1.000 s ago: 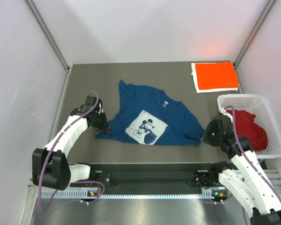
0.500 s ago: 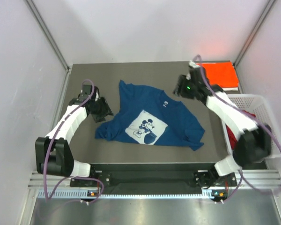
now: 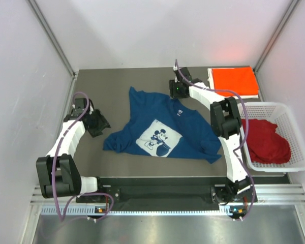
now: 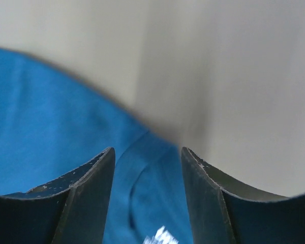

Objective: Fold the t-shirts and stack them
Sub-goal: Flatten the tshirt out

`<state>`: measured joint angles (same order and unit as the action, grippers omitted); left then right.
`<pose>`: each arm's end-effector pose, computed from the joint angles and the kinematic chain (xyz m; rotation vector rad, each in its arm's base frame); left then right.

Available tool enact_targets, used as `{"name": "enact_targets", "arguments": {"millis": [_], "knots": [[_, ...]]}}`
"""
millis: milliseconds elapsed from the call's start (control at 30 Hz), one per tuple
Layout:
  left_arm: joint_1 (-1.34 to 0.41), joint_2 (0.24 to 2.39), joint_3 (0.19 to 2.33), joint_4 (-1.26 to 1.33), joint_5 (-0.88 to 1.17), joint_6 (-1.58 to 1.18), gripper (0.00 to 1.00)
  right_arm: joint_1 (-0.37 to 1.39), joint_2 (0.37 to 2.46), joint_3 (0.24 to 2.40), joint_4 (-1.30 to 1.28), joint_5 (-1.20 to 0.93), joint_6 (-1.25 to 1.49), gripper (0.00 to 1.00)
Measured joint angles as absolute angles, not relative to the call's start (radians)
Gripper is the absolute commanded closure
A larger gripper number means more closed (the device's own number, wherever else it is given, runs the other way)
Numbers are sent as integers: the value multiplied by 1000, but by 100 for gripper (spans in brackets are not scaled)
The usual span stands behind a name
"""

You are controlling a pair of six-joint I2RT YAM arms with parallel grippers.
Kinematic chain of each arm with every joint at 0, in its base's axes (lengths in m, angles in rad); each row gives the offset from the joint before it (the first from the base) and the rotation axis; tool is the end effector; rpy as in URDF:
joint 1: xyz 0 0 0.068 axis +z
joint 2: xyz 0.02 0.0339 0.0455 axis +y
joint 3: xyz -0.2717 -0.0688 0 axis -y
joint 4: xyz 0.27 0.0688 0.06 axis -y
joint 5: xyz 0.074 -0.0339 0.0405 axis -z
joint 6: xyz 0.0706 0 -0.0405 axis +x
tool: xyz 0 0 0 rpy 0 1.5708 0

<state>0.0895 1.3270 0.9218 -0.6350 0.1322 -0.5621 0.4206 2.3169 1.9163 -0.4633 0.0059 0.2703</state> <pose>0.2987 0.0175 0.2017 -0.7988 2.5126 -0.3373 0.5208 0.2325 0.1530 -0.1819 2.4511 0.3002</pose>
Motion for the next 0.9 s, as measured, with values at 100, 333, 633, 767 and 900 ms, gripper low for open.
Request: {"name": "enact_targets", "arguments": {"millis": [100,333,633,767,900], "knots": [[89,1325,917,-621,171,-562,43,421,2370,1958,-459,32,226,47],[89,1349,915,-588,222,-563,43,421,2372,1956,-457,74,176,100],[89,1384,902,-568,270,-593,44,415,2094,1679,-542,169,208,100],[89,1385,897,-564,282,-601,44,414,1835,1515,-582,215,255,100],[89,1385,897,-564,286,-600,45,414,1592,1287,-600,229,312,100]]}}
